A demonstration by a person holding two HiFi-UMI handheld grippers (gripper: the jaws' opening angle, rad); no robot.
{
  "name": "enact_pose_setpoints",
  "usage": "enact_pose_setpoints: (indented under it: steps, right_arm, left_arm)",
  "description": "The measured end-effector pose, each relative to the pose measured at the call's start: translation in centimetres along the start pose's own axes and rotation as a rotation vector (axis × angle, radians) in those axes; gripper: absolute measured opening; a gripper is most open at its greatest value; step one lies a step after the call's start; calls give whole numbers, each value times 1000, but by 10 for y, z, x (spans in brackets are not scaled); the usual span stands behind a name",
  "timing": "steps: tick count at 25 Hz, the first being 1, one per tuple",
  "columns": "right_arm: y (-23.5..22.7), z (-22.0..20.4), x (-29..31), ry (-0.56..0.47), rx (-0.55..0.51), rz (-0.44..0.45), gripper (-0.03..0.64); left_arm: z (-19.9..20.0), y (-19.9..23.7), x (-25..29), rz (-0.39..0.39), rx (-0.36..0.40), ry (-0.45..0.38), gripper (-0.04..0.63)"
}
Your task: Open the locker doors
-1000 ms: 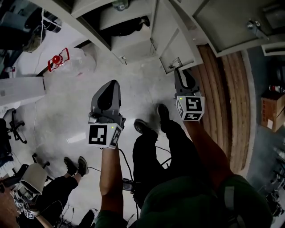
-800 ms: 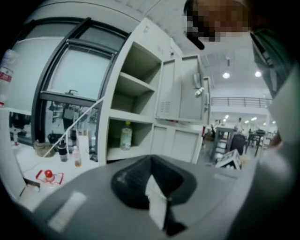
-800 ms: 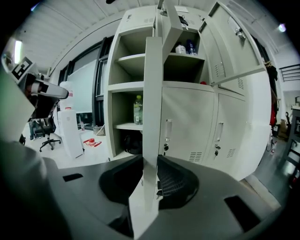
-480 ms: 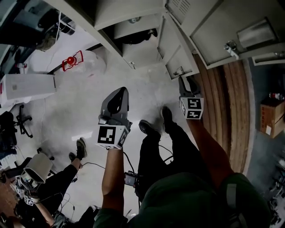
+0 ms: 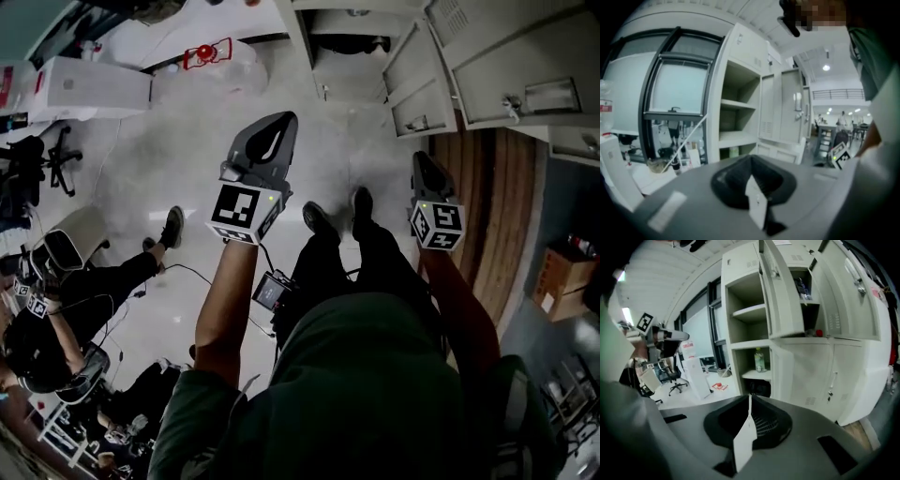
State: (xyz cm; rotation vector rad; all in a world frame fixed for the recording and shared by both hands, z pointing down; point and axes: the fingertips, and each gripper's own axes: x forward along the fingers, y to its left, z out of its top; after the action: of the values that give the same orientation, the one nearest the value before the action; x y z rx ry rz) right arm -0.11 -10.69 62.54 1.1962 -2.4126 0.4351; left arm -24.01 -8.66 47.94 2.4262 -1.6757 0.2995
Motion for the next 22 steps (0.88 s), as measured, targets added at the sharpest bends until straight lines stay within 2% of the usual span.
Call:
enact_pose_setpoints:
  steps: [6,13,16,18,22]
  right_arm:
    - [77,127,-12,-192,-61,261,5]
    - [135,252,-43,-371,-143,439,5]
    - [154,281,-55,-382,-198,509,3]
    - [165,292,-63,-373,-214,546,3]
    - [175,303,-79,-364,-236,572,3]
  left_arm:
    - [51,18,-44,92,33,-53,0]
    - [95,33,-96,200,48,-119,0]
    - [103,44,-117,252,55,-141,0]
    - [106,51,-130,284,33,-152,0]
    - [113,59,-151,323,16,-186,0]
